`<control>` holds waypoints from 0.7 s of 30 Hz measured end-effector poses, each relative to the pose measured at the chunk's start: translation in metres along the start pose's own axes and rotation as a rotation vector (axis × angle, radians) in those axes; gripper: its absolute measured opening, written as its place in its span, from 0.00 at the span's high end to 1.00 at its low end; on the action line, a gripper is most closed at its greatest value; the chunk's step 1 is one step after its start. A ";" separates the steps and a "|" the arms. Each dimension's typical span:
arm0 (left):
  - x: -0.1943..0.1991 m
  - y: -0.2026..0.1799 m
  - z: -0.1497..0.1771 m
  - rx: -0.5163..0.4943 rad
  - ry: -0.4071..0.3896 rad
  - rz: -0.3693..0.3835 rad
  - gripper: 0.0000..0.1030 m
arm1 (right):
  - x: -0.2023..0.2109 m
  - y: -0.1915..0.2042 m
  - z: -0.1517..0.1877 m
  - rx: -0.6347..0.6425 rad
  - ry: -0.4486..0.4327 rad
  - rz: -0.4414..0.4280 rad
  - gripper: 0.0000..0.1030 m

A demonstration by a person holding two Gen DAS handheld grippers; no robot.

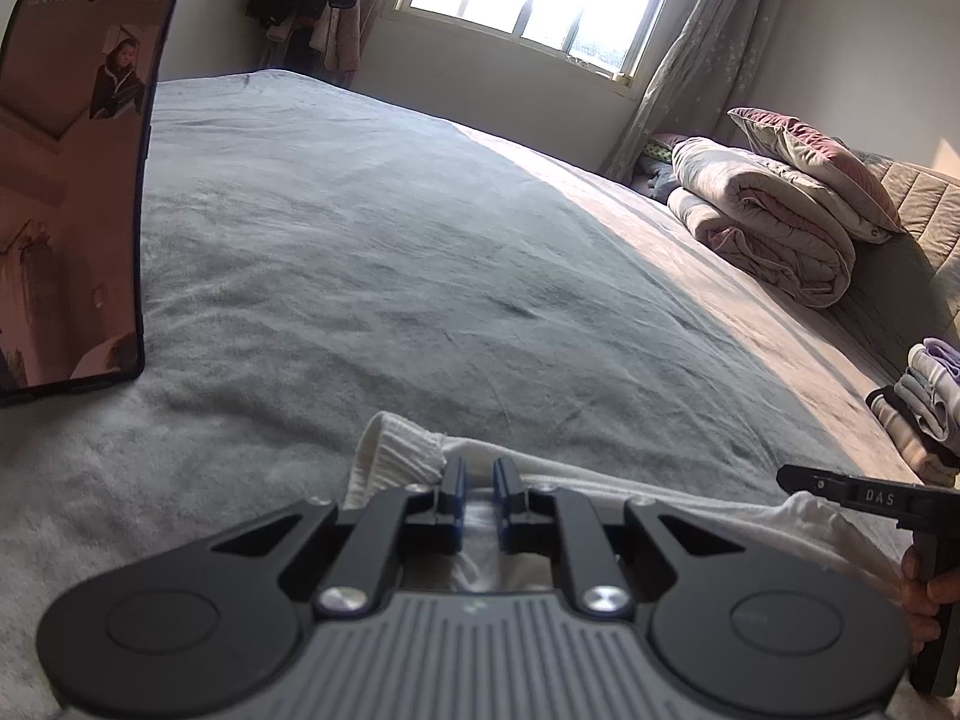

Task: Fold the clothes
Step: 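Grasp the white waistband with the left gripper beside the right gripper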

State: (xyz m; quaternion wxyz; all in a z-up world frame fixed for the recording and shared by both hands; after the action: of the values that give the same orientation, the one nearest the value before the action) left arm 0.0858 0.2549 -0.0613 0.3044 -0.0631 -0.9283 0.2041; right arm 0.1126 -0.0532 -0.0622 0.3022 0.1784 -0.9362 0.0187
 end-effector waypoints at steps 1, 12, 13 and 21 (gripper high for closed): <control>0.000 -0.001 0.000 -0.007 0.000 -0.003 0.88 | 0.002 0.000 -0.001 -0.006 0.000 -0.004 0.99; 0.018 -0.009 -0.004 -0.074 -0.048 0.004 0.75 | 0.025 0.021 -0.002 -0.025 0.005 -0.165 0.49; 0.018 -0.009 -0.004 -0.075 -0.049 0.006 0.75 | 0.020 0.025 0.001 0.004 0.028 -0.157 0.50; 0.016 -0.006 0.000 -0.091 -0.056 -0.015 0.79 | 0.011 0.028 -0.003 0.066 -0.058 0.006 0.96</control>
State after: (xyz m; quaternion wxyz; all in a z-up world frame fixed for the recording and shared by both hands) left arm 0.0728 0.2536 -0.0502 0.2766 -0.0642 -0.9452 0.1610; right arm 0.0966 -0.0297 -0.0512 0.2689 0.1862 -0.9439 0.0453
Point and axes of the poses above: each gripper's, at about its wrist camera, not at the fingertips, and x roughly against the way its jaws point, y to its left, z to its underside, the point moved 6 cm from there along -x, roughly the way its jaws point, and after that the axes turned 9 degrees about x, right-handed, at the moved point
